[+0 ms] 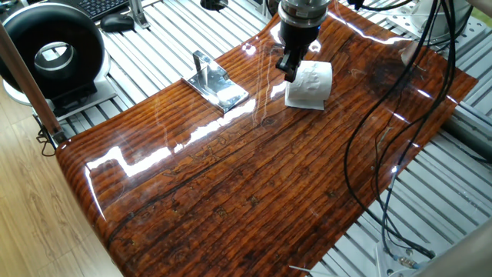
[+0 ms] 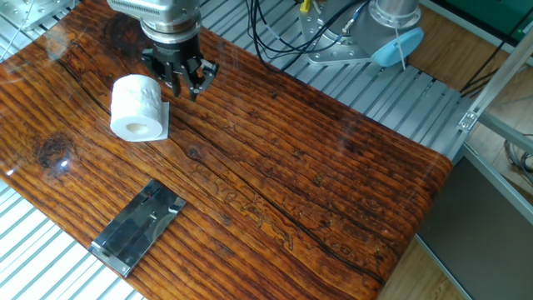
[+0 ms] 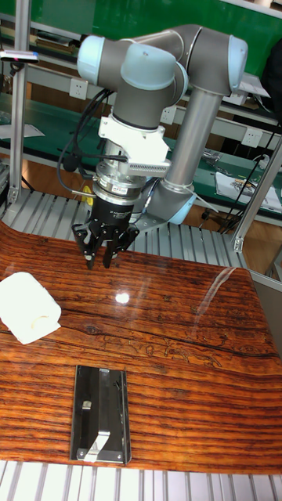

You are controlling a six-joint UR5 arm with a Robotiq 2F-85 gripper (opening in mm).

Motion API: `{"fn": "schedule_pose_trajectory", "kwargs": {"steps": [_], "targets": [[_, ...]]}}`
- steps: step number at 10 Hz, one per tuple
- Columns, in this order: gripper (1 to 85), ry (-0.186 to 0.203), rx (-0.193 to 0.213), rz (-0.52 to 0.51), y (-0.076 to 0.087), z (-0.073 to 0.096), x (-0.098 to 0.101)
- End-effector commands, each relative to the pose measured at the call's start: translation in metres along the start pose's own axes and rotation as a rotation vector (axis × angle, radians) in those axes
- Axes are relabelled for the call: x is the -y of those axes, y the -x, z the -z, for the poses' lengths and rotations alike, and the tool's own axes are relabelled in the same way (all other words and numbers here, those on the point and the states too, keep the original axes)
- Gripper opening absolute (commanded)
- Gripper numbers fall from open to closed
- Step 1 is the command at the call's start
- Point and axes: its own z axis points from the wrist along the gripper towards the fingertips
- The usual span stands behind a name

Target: Put the toilet paper on its holder

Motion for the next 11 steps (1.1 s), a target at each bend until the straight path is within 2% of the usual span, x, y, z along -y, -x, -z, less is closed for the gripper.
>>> {"fn": "schedule_pose_trajectory", "kwargs": {"steps": [1, 2, 4, 7, 9, 11], "targets": [[38.7, 0.017, 0.009, 0.122, -0.013, -0.003, 0.021], [38.7, 0.002, 0.009, 0.156, -0.017, -0.003, 0.036], [45.7, -0.001, 0.010, 0.250, -0.024, 0.000, 0.063], [49.0, -0.031, 0.023, 0.311, -0.030, -0.008, 0.086], [51.0, -0.030, 0.034, 0.365, -0.030, -0.011, 0.104], [55.3, -0.022, 0.046, 0.388, -0.029, -0.014, 0.109]]}}
